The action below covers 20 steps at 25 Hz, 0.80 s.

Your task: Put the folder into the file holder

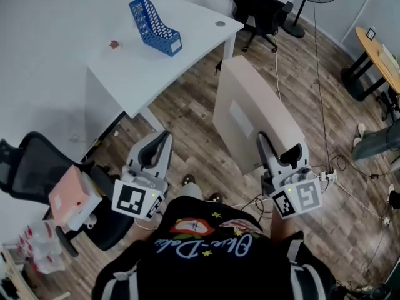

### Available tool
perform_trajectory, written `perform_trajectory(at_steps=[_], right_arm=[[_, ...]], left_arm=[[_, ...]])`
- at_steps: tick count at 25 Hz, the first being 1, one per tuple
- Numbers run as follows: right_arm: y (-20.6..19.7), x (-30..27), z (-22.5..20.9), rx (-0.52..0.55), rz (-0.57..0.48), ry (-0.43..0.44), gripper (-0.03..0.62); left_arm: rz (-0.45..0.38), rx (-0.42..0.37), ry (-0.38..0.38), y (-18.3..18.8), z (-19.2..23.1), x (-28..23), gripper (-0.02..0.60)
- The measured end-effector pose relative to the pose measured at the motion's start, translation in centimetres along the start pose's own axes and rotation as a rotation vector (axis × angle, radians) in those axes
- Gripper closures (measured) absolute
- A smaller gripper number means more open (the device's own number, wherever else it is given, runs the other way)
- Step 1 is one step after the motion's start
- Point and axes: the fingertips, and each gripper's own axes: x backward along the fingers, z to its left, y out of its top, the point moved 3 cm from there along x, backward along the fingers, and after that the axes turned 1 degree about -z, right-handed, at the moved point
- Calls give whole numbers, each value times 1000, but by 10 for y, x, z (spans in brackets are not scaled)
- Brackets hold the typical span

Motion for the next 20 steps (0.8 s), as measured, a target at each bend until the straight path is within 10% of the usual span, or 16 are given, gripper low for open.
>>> perform_trajectory(at_steps=[20], right_arm=[[0,-100,-53,52,15,-67,322]], left_arm=[[-55,15,-93,-8,73,-131,568]])
